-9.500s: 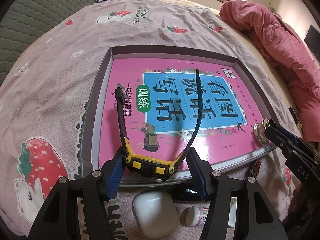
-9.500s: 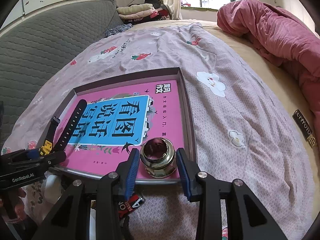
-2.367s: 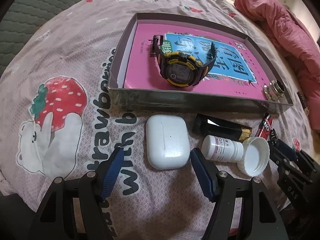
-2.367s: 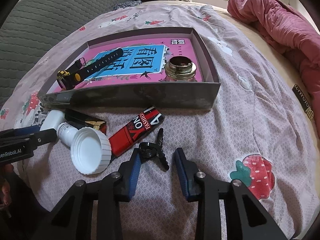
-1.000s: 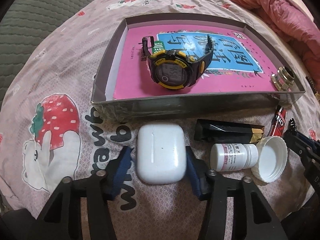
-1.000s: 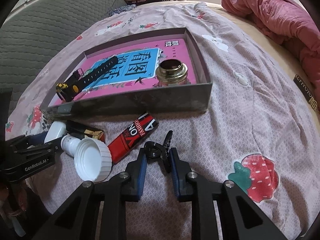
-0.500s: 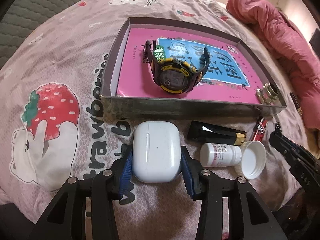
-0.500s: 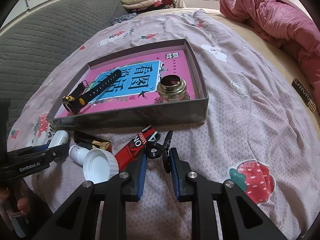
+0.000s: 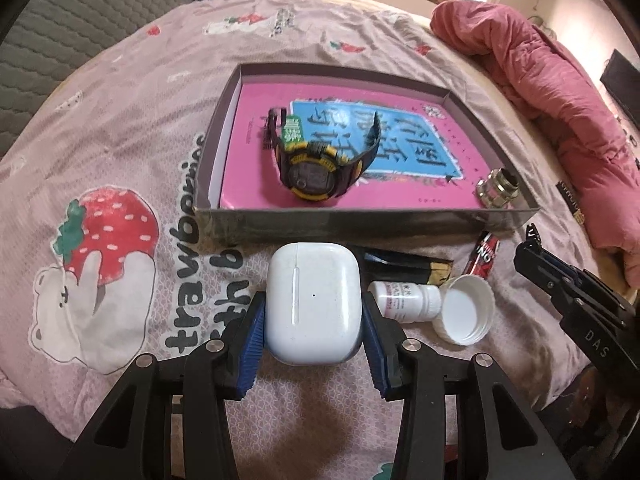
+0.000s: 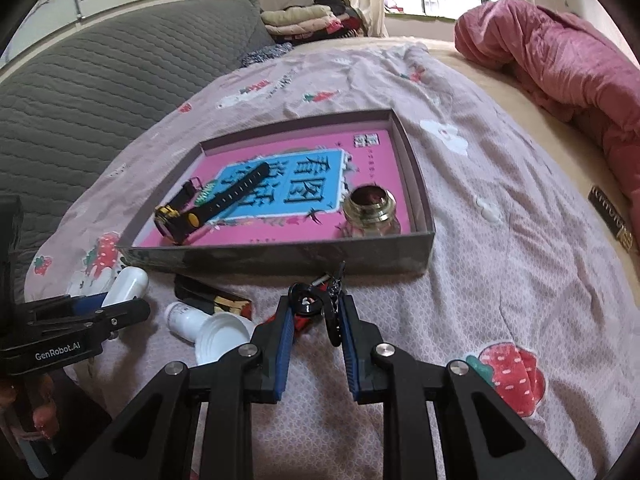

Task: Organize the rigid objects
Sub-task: 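Grasp the white earbud case with the left gripper while the right gripper grasps the keys, then carry the earbud case with the left gripper while the right gripper carries the keys toward the tray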

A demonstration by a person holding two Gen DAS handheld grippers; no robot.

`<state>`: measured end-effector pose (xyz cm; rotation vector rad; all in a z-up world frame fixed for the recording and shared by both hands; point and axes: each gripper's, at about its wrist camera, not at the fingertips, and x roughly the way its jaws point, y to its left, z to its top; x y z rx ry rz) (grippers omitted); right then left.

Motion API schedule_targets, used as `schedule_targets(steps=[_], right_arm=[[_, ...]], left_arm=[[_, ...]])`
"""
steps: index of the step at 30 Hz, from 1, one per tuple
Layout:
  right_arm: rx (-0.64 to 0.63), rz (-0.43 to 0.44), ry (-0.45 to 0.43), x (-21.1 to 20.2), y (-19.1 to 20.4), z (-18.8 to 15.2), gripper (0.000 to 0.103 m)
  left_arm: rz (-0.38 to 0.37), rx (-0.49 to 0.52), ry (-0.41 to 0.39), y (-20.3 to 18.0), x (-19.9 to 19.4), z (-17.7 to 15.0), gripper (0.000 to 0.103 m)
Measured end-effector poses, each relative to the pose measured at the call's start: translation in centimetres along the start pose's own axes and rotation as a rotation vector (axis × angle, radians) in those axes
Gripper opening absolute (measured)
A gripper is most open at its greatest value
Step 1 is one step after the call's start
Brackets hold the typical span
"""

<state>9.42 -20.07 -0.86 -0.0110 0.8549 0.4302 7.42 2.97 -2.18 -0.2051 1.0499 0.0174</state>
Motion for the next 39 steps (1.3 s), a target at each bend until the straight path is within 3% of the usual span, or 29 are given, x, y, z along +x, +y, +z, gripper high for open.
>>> schedule_targets(steps=[17, 39], right_arm=[[-0.071, 0.014, -0.119, -2.2, 1.3, 1.2, 0.023], [-0.092, 0.007, -0.158, -2.1, 1.4, 2.3, 0.023]], left_arm=[[0.021, 0.004, -0.132, 0.6, -3.2, 1.0, 0.046], [0.004, -0.038, -0.179, 2.3, -3.4, 3.0, 0.046]])
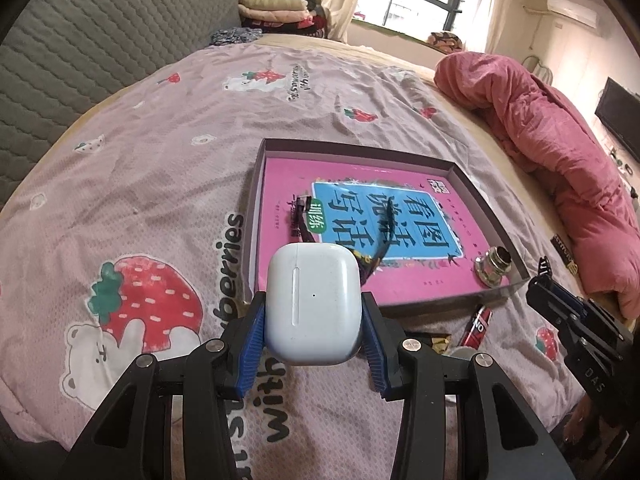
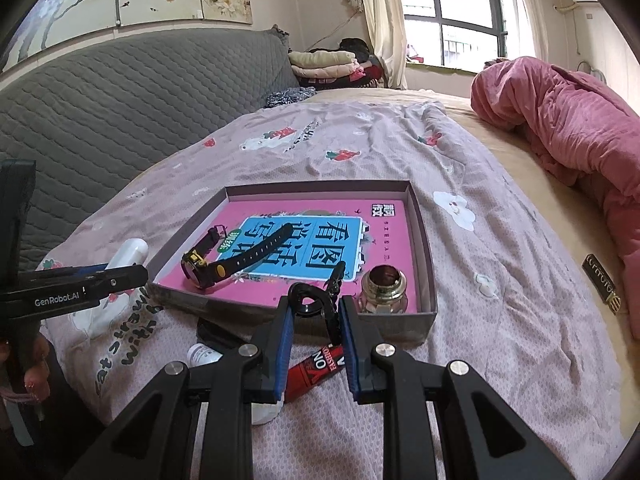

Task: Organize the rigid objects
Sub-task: 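Carry the earbud case with the left gripper while the right gripper carries the keys toward the tray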

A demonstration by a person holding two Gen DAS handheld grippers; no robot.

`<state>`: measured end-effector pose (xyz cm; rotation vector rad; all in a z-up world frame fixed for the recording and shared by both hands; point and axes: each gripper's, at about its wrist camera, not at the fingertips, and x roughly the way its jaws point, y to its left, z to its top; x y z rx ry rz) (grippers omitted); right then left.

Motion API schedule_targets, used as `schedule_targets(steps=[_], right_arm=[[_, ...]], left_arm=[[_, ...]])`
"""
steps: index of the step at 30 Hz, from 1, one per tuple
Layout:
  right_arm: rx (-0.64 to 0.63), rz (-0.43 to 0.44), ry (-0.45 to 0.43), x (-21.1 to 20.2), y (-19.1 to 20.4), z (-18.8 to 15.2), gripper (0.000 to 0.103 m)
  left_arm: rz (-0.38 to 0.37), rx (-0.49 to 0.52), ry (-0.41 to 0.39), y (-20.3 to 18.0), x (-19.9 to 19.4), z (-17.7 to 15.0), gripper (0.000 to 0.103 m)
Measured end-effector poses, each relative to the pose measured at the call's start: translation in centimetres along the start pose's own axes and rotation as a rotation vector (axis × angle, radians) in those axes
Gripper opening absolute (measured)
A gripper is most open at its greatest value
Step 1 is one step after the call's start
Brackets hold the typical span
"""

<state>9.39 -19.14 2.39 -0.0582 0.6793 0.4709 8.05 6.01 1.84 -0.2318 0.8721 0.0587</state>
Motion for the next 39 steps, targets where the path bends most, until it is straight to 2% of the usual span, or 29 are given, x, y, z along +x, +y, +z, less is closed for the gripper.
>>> schedule_targets(steps=[13, 23, 39], right_arm=[[-0.002, 0.005, -0.016, 0.8, -0.2, 0.9, 0.023], [0.002, 0.005, -0.026, 2.2, -0.6, 1.9, 0.023], [0.001, -0.004, 0.033, 4.5, -0.6, 1.7, 0.023]], left_arm=[[-0.015, -0.029, -0.006, 0.2, 1.5, 1.2, 0.046], [0.031, -0.003, 0.006, 0.3, 3.2, 1.9, 0.046], [0.042, 0.018, 0.04, -0.3, 6.2, 2.0, 0.046]])
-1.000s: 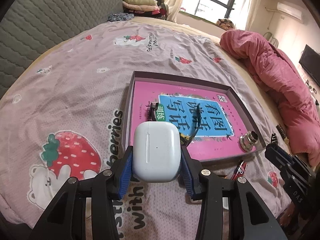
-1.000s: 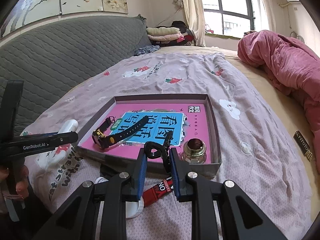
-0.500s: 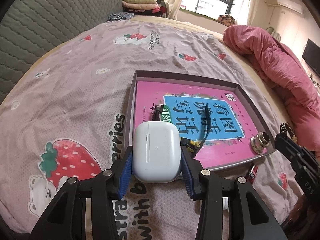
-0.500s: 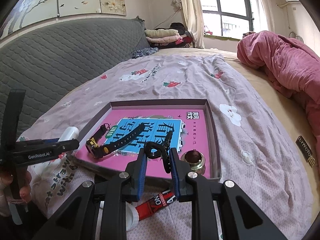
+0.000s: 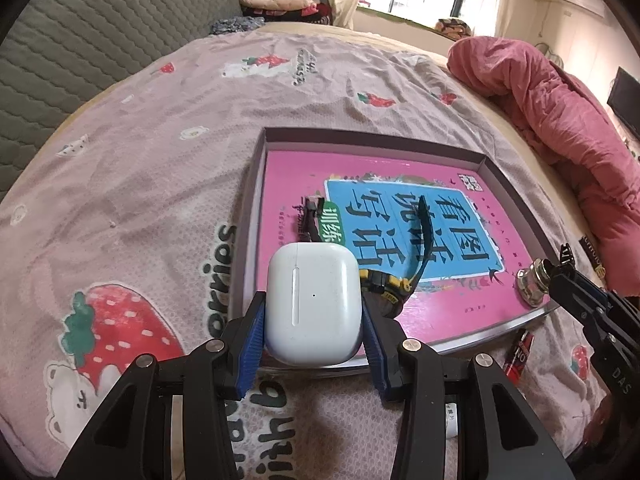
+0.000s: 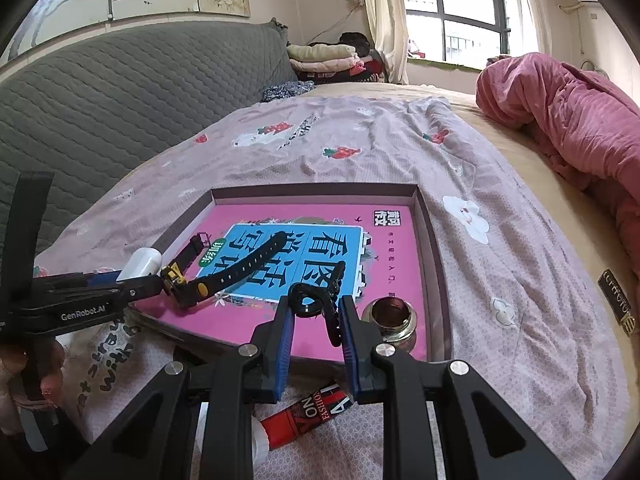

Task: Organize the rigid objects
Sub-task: 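Carry the earbud case with the left gripper while the right gripper carries the keys toward the tray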

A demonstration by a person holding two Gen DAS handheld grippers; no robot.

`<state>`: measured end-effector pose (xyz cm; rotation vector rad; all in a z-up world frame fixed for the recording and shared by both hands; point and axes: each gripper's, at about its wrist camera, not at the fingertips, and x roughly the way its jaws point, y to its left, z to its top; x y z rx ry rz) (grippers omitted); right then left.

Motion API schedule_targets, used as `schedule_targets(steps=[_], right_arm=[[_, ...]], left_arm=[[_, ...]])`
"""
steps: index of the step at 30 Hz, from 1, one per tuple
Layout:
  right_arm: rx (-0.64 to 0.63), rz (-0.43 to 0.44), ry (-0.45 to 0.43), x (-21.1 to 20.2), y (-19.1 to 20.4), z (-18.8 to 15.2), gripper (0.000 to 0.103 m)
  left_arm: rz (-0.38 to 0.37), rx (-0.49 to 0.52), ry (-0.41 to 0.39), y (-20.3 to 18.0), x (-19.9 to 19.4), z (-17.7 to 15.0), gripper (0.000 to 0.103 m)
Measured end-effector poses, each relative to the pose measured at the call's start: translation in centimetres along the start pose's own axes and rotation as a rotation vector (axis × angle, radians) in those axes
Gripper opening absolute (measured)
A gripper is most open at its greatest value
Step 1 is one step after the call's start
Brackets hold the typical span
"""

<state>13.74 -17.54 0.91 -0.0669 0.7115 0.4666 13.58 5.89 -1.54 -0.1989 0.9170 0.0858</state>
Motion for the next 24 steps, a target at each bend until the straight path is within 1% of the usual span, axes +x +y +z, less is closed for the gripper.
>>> schedule_targets(steps=[7, 14, 18, 24], right_arm=[[-0.016, 0.001, 0.005, 0.6, 0.5, 0.0, 0.023], [-0.014, 0.002, 0.003, 0.9, 0.6, 0.2, 0.023], [-0.015, 0.009, 0.004, 0.9, 0.6, 0.2, 0.023], [-0.017, 0.016, 0.03, 1.5, 0.7, 0.3, 0.023]], left_arm=[[-0.016, 0.007, -0.004, -0.4, 0.4, 0.2, 0.046], [-0.023, -0.024, 0.028, 0.3, 1.6, 0.2, 0.046], [-0.02, -0.005, 0.026, 0.0, 1.8, 0.2, 0.046], [-0.016, 0.015, 0.03, -0.5, 2.3, 0.1, 0.046]])
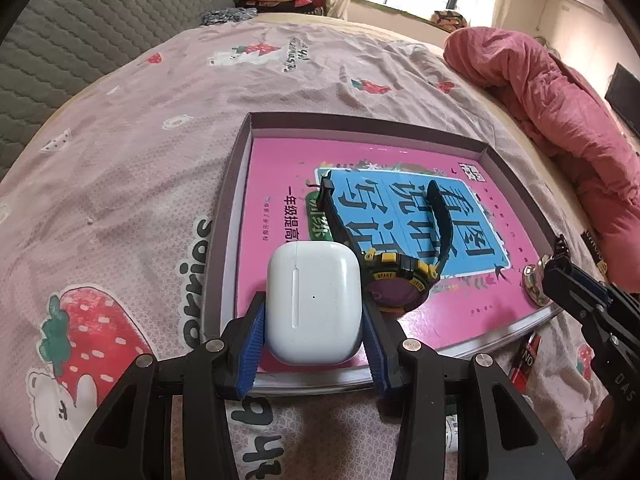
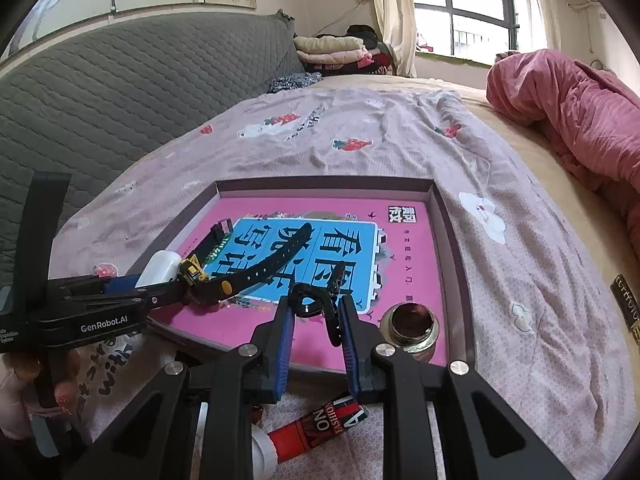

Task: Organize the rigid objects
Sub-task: 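Carry the earbud case with the left gripper while the right gripper carries the keys toward the tray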

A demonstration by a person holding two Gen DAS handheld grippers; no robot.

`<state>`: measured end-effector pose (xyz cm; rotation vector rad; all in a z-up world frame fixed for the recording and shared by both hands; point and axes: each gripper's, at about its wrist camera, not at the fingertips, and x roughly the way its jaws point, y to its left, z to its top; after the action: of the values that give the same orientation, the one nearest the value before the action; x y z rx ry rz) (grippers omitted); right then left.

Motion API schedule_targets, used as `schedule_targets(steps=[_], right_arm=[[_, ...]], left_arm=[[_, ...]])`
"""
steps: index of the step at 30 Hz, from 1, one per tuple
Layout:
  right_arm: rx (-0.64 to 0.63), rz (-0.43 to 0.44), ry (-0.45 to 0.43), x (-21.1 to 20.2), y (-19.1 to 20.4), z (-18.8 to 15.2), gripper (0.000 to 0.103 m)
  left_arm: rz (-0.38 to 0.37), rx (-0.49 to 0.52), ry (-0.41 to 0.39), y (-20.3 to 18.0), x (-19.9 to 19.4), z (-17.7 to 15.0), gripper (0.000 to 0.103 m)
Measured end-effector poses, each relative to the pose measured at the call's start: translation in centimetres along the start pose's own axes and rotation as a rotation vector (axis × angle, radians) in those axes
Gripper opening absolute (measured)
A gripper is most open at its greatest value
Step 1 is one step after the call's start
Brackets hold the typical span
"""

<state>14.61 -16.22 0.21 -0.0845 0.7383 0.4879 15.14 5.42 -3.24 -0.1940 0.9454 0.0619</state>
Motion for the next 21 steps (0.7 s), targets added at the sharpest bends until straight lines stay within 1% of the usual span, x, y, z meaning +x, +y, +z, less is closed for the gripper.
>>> schedule_targets(steps=[4, 12, 16, 21], right_arm=[[-0.005, 0.003, 0.013, 0.4, 0.0, 0.2, 0.023], [-0.011, 0.014, 0.058, 1.7, 0.3, 0.3, 0.023], [-0.026, -0.012, 0.096, 2.6, 0.5, 0.0, 0.023], [0.022, 0.001, 0.125, 2.9, -0.4, -0.2, 0.023]], left_arm=[[0.009, 0.025, 0.004, -0.5, 0.1, -0.2, 0.046], [0.001, 0.041, 0.006, -0.7, 0.1, -0.3, 0.046], [-0.001, 0.041, 0.006, -0.8, 0.2, -0.3, 0.046], [-0.002, 0.042, 0.008, -1.0, 0.2, -0.3, 0.046]])
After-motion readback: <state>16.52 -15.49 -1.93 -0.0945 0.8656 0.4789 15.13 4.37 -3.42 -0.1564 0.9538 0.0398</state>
